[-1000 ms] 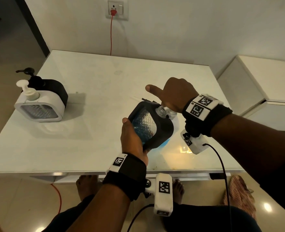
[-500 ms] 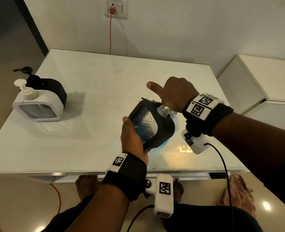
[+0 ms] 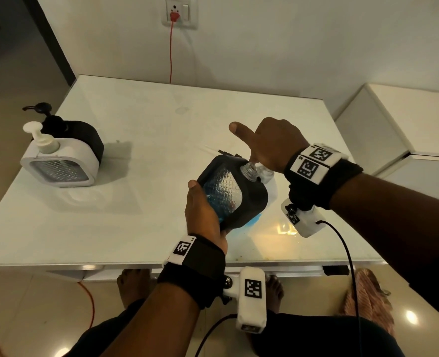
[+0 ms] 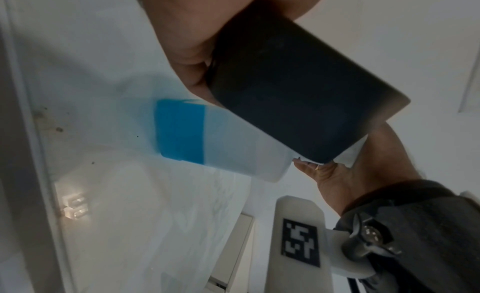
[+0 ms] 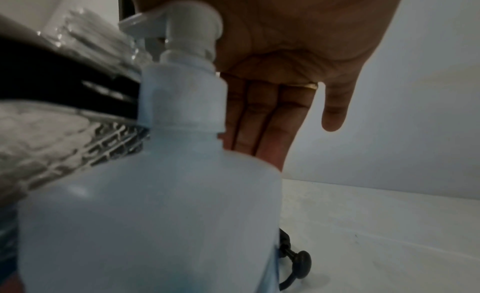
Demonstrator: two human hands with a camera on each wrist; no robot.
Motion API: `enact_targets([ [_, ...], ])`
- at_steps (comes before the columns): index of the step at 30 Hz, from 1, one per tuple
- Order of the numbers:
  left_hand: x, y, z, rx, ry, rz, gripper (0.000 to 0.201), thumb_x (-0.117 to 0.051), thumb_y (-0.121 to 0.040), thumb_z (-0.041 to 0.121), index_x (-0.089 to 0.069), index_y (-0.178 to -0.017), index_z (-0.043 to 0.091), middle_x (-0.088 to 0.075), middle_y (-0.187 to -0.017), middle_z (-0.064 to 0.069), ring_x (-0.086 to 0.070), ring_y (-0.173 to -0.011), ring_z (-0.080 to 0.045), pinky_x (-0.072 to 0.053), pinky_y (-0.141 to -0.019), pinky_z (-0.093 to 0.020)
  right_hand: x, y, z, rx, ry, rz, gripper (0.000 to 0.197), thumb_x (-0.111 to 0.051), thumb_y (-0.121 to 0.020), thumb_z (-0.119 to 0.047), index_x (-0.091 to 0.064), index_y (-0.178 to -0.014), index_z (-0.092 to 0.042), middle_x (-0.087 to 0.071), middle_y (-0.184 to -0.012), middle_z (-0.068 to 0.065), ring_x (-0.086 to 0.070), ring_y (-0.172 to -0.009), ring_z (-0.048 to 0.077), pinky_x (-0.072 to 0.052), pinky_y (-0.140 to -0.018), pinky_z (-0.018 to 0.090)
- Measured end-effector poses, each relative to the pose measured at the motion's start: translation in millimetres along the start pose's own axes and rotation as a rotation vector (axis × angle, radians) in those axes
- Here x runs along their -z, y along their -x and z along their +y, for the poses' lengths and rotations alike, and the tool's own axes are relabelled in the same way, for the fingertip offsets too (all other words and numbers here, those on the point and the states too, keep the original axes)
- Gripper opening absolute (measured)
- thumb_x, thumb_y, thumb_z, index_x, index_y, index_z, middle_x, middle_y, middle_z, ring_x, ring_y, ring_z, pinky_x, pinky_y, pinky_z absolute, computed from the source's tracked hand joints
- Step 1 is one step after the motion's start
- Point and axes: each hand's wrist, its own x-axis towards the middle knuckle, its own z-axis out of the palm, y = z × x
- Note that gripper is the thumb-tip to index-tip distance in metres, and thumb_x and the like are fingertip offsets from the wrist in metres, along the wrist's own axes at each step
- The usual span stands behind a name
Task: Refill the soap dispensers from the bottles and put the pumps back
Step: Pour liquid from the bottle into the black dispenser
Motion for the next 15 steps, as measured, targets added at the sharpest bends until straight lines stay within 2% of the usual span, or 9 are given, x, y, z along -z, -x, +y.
enact_targets([
  [3, 0.8, 0.4, -0.8, 0.003, 0.011, 0.010, 0.054, -0.033, -0.106, 0.067, -0.061, -0.138, 0.033, -0.069, -0.132, -0.009, -0.069, -0.116, -0.035, -0.065, -0.081, -0.044, 0.3, 0.1, -3.1, 0.008, -0.001, -0.012, 0.093, -0.020, -0.083, -0.090, -0.060, -0.060, -0.010, -0.069, -0.066, 0.004, -0.066, -0.069, 0.024, -0.055, -0.082, 0.043],
  [5, 1.4, 0.1, -2.2, 0.004, 0.006, 0.010, 0.056, -0.032, -0.105, 0.068, -0.060, -0.140, 0.033, -0.069, -0.133, -0.009, -0.069, -0.116, -0.034, -0.064, -0.077, -0.041, 2.4, -0.1, -3.7, 0.006, -0.010, -0.033, 0.100, -0.018, -0.081, -0.093, -0.067, -0.065, -0.007, -0.071, -0.067, 0.004, -0.067, -0.070, 0.024, -0.054, -0.082, 0.042],
  [7, 2.1, -0.7, -3.1, 0.003, -0.002, 0.010, 0.057, -0.032, -0.105, 0.068, -0.059, -0.141, 0.033, -0.067, -0.135, -0.008, -0.068, -0.118, -0.034, -0.064, -0.079, -0.041, 5.2, -1.0, -3.8, 0.007, -0.009, -0.064, 0.103, -0.019, -0.080, -0.093, -0.070, -0.066, -0.005, -0.072, -0.066, 0.004, -0.068, -0.070, 0.023, -0.053, -0.080, 0.040],
  [10, 1.8, -2.0, -2.4, -0.003, -0.008, 0.010, 0.058, -0.031, -0.105, 0.069, -0.058, -0.143, 0.034, -0.066, -0.137, -0.008, -0.066, -0.120, -0.035, -0.062, -0.086, -0.044, 5.8, -2.1, -5.6, 0.038, 0.023, -0.077, 0.095, -0.022, -0.079, -0.094, -0.060, -0.057, -0.009, -0.070, -0.064, 0.004, -0.067, -0.067, 0.023, -0.054, -0.080, 0.040],
  [15, 1.8, -1.8, -1.7, -0.010, -0.006, -0.002, 0.056, -0.032, -0.105, 0.068, -0.059, -0.140, 0.035, -0.067, -0.136, -0.009, -0.067, -0.119, -0.036, -0.064, -0.083, -0.044, 3.4, -1.3, -3.6, 0.029, 0.075, -0.029, 0.088, -0.030, -0.084, -0.088, -0.063, -0.062, -0.009, -0.068, -0.065, 0.005, -0.066, -0.068, 0.024, -0.055, -0.081, 0.044],
])
